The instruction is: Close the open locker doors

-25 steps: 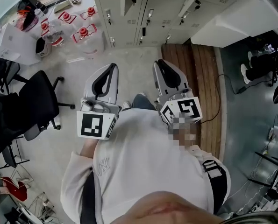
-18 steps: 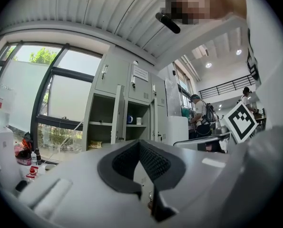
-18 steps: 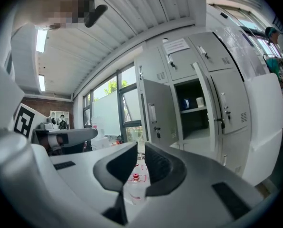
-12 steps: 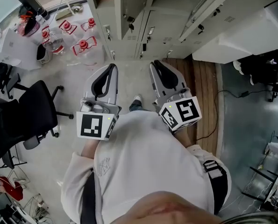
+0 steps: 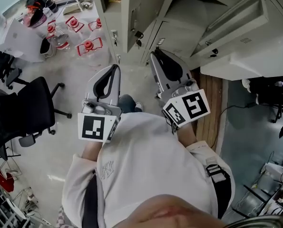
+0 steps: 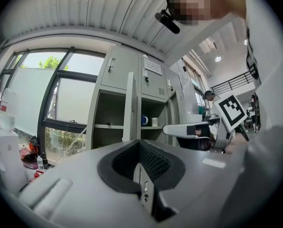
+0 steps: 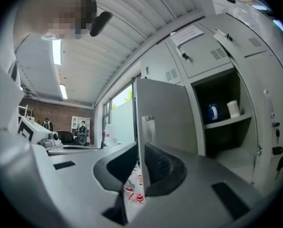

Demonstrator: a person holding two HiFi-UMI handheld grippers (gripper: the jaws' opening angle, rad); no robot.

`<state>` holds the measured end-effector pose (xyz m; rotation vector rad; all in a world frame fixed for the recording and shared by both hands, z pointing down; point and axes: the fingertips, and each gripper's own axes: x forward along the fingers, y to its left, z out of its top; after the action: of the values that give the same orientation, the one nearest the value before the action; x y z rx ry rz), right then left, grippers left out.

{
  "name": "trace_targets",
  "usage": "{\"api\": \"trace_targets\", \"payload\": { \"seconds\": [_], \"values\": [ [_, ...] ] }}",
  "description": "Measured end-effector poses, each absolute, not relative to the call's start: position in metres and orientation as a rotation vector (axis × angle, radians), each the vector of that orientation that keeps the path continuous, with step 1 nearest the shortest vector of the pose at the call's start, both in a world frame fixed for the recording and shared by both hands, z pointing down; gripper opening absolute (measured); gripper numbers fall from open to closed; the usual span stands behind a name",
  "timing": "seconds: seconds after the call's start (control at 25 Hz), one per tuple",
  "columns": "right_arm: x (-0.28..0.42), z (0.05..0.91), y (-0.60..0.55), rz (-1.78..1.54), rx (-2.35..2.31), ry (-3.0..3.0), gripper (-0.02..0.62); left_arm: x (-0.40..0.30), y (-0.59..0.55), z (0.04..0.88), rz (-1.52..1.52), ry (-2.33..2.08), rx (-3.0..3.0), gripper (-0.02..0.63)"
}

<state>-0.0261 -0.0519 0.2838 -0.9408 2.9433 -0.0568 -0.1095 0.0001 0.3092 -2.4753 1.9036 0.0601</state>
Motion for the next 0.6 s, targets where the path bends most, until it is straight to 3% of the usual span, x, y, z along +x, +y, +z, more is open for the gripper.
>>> {"api": "trace_targets", "payload": {
  "seconds": [0.6],
  "values": [
    [-0.098,0.274,-0.113,-0.131,-0.828,2.946,0.051,-0.203,-0.082,0.299,0.043,1.838,-2.501,0.002]
  ]
}}
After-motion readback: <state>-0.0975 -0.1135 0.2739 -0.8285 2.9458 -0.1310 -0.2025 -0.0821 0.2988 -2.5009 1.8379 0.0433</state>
